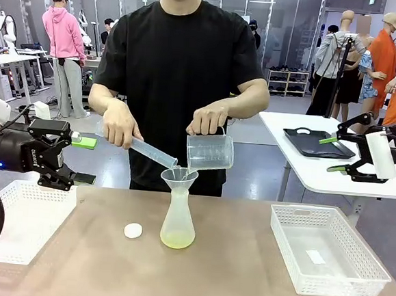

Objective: Prepare the solutions needed for the experiment.
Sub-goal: Once the solution is in the Big flask , pick up the Plastic Funnel and place it back into the right Organizing basket.

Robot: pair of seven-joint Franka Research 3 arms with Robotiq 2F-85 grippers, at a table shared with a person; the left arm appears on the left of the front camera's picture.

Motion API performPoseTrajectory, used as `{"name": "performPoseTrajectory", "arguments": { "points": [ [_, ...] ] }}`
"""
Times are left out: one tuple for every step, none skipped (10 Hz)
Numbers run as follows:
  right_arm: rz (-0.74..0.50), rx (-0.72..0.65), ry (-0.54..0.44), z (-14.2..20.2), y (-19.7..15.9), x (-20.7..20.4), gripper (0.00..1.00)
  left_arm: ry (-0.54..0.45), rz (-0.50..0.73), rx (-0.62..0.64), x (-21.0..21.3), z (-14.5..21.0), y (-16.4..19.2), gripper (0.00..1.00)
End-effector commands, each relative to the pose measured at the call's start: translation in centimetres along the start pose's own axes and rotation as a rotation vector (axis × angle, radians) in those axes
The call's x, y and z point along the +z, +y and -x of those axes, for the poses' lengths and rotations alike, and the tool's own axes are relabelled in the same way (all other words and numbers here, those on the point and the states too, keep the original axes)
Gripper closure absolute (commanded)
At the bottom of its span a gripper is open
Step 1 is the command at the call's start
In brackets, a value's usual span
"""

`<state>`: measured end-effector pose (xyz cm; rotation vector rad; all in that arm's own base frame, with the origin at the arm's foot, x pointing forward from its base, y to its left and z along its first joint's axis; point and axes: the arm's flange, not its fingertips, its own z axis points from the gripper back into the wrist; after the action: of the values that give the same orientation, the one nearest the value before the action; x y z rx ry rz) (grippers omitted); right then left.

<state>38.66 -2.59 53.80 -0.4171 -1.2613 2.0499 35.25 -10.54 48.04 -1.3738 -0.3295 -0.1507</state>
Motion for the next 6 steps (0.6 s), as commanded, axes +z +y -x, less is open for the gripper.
{"name": "performPoseTrajectory", "arguments": {
  "points": [
    [-0.023,-0.024,0.036,-2.0,3.5,-0.6,0.36,-0.007,0.02,0.001,-0.2,0.0,-0.2,0.0],
    [-0.135,-0.195,0.18,-1.8,2.5,-0.4,0.36,-0.007,0.02,0.001,-0.2,0.0,-0.2,0.0],
    [0.002,-0.011,-0.01,0.2,0.3,-0.3,0.36,-0.007,0.02,0.001,-0.2,0.0,-0.2,0.0],
    [0.002,-0.011,-0.01,0.2,0.3,-0.3,0.36,-0.007,0.02,0.001,-0.2,0.0,-0.2,0.0],
    [0.002,-0.011,-0.01,0.2,0.3,-0.3,0.36,-0.007,0.02,0.001,-0.2,0.0,-0.2,0.0],
    [-0.045,-0.056,0.043,0.5,0.6,-0.6,0.36,-0.007,0.02,0.001,-0.2,0.0,-0.2,0.0]
  ]
}}
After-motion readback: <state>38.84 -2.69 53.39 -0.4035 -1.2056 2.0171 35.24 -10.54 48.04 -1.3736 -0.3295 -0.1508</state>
